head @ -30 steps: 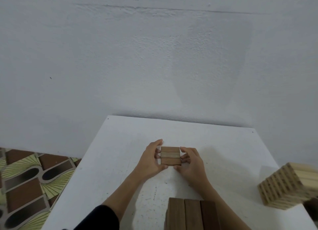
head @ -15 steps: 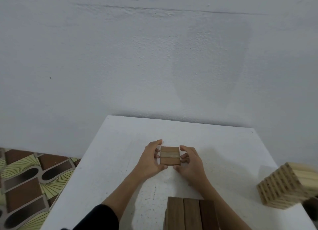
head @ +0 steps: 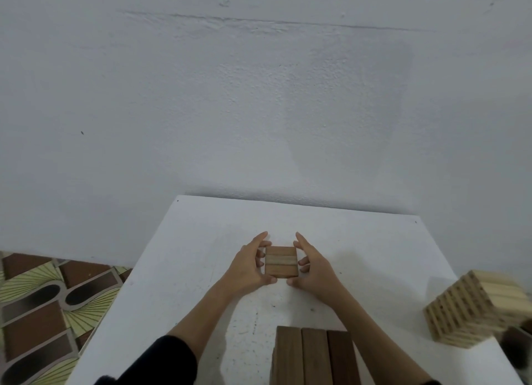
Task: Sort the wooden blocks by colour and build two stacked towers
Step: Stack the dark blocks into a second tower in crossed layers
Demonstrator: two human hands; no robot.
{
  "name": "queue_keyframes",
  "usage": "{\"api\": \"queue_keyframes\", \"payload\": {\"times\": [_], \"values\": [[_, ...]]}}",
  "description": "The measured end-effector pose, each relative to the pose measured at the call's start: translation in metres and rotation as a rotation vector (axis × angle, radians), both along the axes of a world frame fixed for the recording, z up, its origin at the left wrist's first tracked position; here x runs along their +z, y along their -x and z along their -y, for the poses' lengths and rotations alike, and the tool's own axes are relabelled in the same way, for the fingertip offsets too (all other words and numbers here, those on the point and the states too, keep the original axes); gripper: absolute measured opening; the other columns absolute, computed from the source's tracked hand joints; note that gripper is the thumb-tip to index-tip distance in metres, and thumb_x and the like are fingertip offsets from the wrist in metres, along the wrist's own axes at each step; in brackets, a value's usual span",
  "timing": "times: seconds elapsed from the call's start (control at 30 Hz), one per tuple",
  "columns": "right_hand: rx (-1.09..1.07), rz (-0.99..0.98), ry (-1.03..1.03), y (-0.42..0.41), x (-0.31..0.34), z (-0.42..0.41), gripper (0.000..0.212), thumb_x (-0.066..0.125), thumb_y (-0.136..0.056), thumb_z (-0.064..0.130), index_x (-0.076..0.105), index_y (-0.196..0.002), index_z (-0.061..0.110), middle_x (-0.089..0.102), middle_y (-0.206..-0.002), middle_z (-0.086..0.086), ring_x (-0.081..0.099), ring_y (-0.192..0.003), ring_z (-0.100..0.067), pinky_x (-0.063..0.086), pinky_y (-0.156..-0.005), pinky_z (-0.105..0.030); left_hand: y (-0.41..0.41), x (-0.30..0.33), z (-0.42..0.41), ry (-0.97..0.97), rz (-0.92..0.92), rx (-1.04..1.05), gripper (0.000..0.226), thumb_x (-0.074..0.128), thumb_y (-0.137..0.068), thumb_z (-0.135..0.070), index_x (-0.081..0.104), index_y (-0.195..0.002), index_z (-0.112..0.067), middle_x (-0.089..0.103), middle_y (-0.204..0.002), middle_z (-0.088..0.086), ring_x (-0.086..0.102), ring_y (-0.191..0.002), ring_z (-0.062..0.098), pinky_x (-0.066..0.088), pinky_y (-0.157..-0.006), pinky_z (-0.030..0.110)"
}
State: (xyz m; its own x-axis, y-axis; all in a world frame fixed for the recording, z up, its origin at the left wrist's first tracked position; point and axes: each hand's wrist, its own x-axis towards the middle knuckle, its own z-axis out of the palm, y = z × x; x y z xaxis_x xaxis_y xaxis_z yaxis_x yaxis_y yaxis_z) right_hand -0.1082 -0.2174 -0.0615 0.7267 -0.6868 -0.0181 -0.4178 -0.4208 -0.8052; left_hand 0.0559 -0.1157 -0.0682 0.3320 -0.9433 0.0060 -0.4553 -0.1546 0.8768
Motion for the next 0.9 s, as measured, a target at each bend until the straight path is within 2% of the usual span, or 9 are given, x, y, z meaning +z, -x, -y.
{"api": "queue_keyframes", "payload": {"times": [0.13, 0.33, 0.5, 0.63, 0.73, 0.9], "values": [[0.029, -0.024, -0.011, -0.002, 0.005, 0.001, 0.101, 0.078, -0.070, 0.007, 0.017, -0.149, 0.020, 0.039, -0.137, 0.008, 0.046, -0.082, -0.006, 0.040, -0.071, -0.006, -0.001, 0.004, 0.000, -0.023, -0.017, -0.010, 0.102, 0.085, -0.065, -0.009, 0.025, -0.146, -0.022, 0.044, -0.131, -0.008, 0.049, -0.096, 0.008, 0.044, -0.074, 0.008], [0.061, -0.048, 0.019, -0.001, 0.009, 0.000, 0.098, 0.076, -0.073, 0.009, 0.015, -0.148, 0.022, 0.040, -0.133, 0.008, 0.045, -0.083, -0.005, 0.041, -0.072, -0.006, -0.002, 0.008, 0.002, -0.052, -0.010, -0.019, 0.102, 0.085, -0.065, -0.009, 0.025, -0.146, -0.021, 0.046, -0.129, -0.007, 0.050, -0.098, 0.008, 0.045, -0.073, 0.007], [0.092, -0.081, 0.009, -0.002, 0.012, 0.002, 0.094, 0.076, -0.075, 0.010, 0.018, -0.148, 0.021, 0.042, -0.126, 0.004, 0.044, -0.083, -0.004, 0.039, -0.072, -0.004, -0.001, 0.006, 0.001, -0.060, -0.038, 0.002, 0.097, 0.085, -0.064, -0.007, 0.030, -0.144, -0.020, 0.049, -0.123, -0.007, 0.051, -0.095, 0.010, 0.048, -0.076, 0.013], [0.122, -0.110, -0.036, -0.003, 0.020, 0.004, 0.095, 0.076, -0.074, 0.010, 0.017, -0.149, 0.021, 0.042, -0.122, 0.003, 0.044, -0.082, -0.006, 0.041, -0.071, -0.008, -0.002, 0.010, 0.001, -0.088, -0.042, 0.000, 0.098, 0.087, -0.062, -0.009, 0.033, -0.142, -0.020, 0.050, -0.119, -0.006, 0.051, -0.096, 0.011, 0.047, -0.073, 0.012], [0.112, -0.072, -0.082, 0.002, 0.035, 0.003, 0.096, 0.077, -0.074, 0.009, 0.019, -0.149, 0.023, 0.042, -0.123, 0.004, 0.047, -0.084, -0.009, 0.046, -0.073, -0.013, -0.002, 0.025, -0.002, -0.074, -0.053, -0.005, 0.100, 0.090, -0.059, -0.014, 0.034, -0.141, -0.023, 0.051, -0.120, -0.008, 0.049, -0.105, 0.011, 0.047, -0.082, 0.016], [0.098, 0.104, -0.169, 0.017, 0.086, -0.009, 0.092, 0.078, -0.074, 0.008, 0.026, -0.145, 0.032, 0.045, -0.125, 0.010, 0.052, -0.100, -0.014, 0.052, -0.080, -0.022, 0.003, 0.078, -0.017, 0.039, -0.205, -0.010, 0.096, 0.086, -0.062, -0.003, 0.033, -0.138, -0.026, 0.054, -0.123, -0.003, 0.052, -0.113, 0.012, 0.050, -0.084, 0.018]]}}
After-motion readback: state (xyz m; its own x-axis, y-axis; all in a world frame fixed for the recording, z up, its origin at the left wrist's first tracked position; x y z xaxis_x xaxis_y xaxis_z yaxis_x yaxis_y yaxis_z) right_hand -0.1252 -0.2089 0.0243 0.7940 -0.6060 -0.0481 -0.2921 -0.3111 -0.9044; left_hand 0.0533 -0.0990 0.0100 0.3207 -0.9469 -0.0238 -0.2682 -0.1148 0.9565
